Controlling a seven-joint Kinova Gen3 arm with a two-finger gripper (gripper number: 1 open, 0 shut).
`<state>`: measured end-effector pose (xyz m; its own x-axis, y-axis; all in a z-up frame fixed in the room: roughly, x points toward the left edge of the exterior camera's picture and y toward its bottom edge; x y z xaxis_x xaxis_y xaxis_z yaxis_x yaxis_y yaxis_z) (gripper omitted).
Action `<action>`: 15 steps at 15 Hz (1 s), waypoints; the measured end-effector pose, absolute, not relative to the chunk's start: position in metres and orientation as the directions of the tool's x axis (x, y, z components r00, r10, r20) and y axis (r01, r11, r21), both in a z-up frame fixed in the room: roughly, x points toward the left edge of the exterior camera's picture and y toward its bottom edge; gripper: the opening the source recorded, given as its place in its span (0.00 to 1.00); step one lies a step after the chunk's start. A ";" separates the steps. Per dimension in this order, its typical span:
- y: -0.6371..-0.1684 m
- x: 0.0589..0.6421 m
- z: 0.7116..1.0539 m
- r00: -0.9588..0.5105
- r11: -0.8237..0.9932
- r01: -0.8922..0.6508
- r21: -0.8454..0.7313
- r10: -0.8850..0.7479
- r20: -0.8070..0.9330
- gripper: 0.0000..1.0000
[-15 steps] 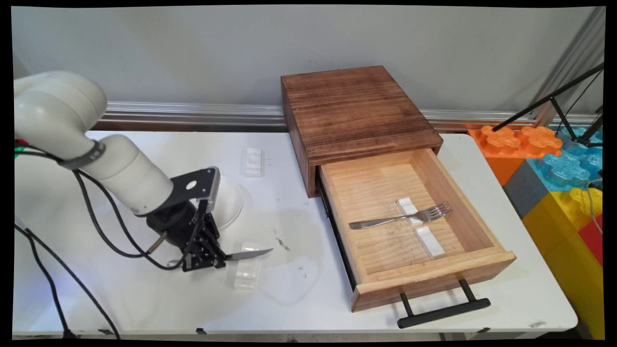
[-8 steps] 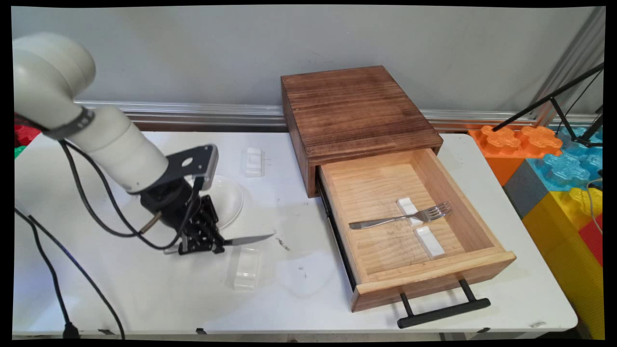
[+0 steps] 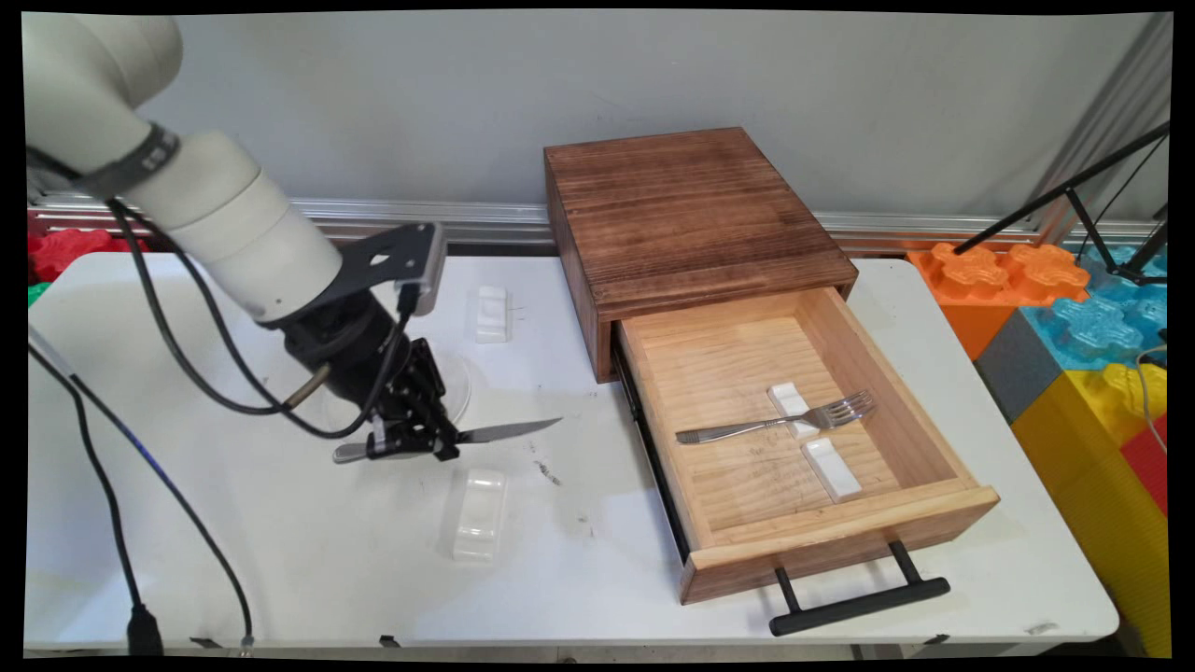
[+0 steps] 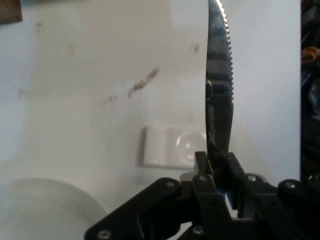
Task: Place the picked object into the drawer
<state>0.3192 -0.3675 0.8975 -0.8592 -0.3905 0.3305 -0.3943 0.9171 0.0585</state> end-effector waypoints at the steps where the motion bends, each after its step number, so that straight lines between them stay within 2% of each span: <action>1: -0.369 0.312 0.905 -0.857 0.916 -0.396 0.061 -0.392 0.334 0.00; 8: -0.378 0.255 0.950 -0.831 0.901 -0.427 0.080 -0.426 0.358 0.00; 15: -0.392 0.198 0.965 -0.805 0.886 -0.455 0.088 -0.452 0.385 0.00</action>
